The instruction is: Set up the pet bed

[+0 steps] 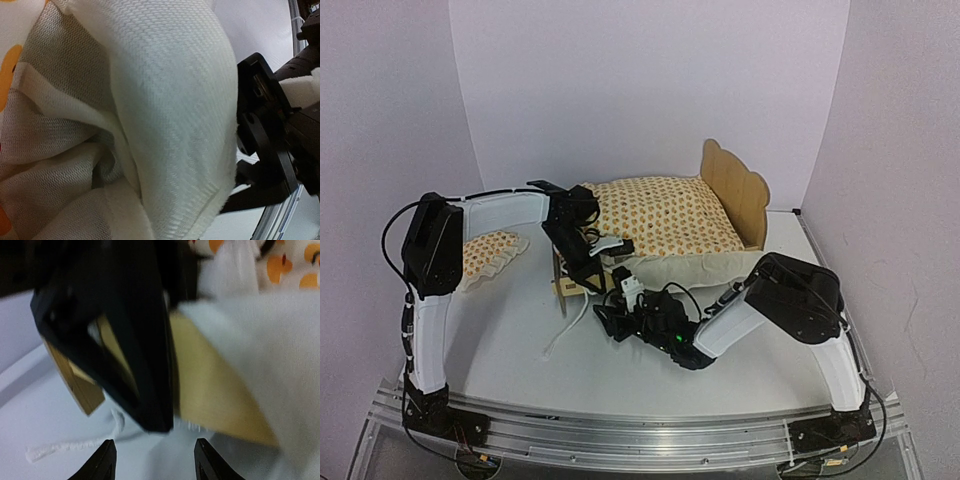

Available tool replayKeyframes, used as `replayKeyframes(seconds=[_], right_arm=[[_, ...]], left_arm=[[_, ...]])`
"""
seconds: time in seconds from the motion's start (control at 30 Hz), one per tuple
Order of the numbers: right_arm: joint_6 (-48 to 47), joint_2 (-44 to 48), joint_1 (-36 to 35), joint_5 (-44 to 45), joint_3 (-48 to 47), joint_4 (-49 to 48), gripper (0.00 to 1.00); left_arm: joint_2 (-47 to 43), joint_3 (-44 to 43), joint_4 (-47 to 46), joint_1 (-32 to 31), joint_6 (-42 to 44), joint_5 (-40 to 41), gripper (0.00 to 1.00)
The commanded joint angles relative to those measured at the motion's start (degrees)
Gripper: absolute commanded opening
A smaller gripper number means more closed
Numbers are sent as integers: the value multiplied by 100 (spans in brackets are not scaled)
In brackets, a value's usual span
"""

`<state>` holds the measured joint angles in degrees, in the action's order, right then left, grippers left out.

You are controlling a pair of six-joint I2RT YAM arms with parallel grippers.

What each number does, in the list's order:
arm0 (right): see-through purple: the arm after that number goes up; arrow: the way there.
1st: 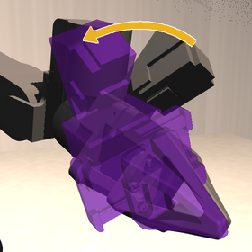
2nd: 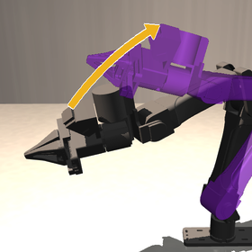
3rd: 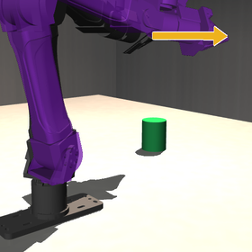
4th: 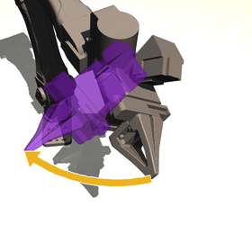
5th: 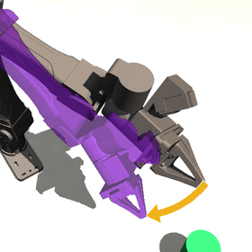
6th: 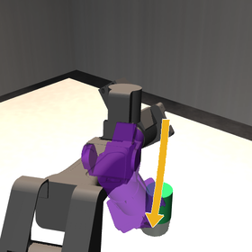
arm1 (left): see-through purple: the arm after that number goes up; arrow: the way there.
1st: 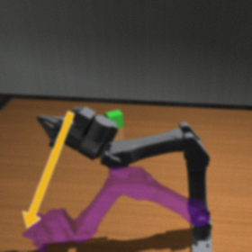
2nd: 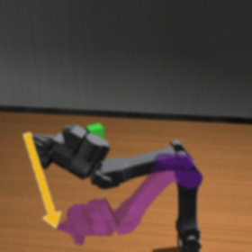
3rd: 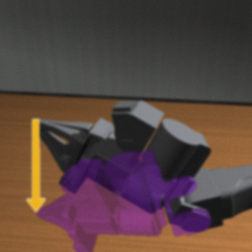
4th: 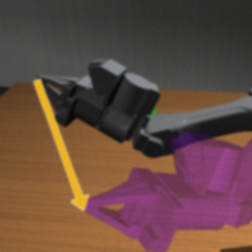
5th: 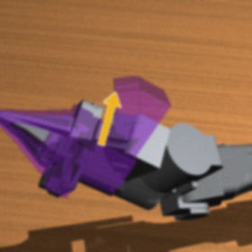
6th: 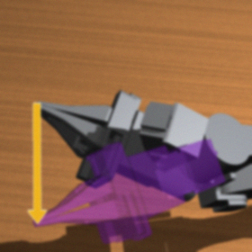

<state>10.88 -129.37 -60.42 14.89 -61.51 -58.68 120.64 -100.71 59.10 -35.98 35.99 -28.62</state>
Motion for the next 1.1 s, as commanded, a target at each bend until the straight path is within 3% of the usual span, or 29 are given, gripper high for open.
replayKeyframes(seconds=[0.0, 0.23, 0.4, 0.67, 0.93, 1.07], right_arm=[[-275, -468, 10, 716, -468, -1359, 52], [-612, -590, 143, 657, -595, -1718, 48], [-890, -490, 239, 690, -371, -1716, 34], [-1044, -513, 339, 717, -441, -1625, 35], [-1275, -559, 340, 524, -681, -1623, 3], [-1234, -490, 343, 331, -555, -1626, 0]], left_arm=[[-175, 10, 945, -32, -882, -2045, 0], [-154, -111, 991, -31, -874, -2036, 0], [-156, -176, 1044, -32, -865, -2033, 0], [-128, -221, 1080, -31, -882, -2052, 0], [-110, -165, 1090, -31, -884, -2051, 0], [-105, -206, 1071, -28, -874, -2017, 0]])
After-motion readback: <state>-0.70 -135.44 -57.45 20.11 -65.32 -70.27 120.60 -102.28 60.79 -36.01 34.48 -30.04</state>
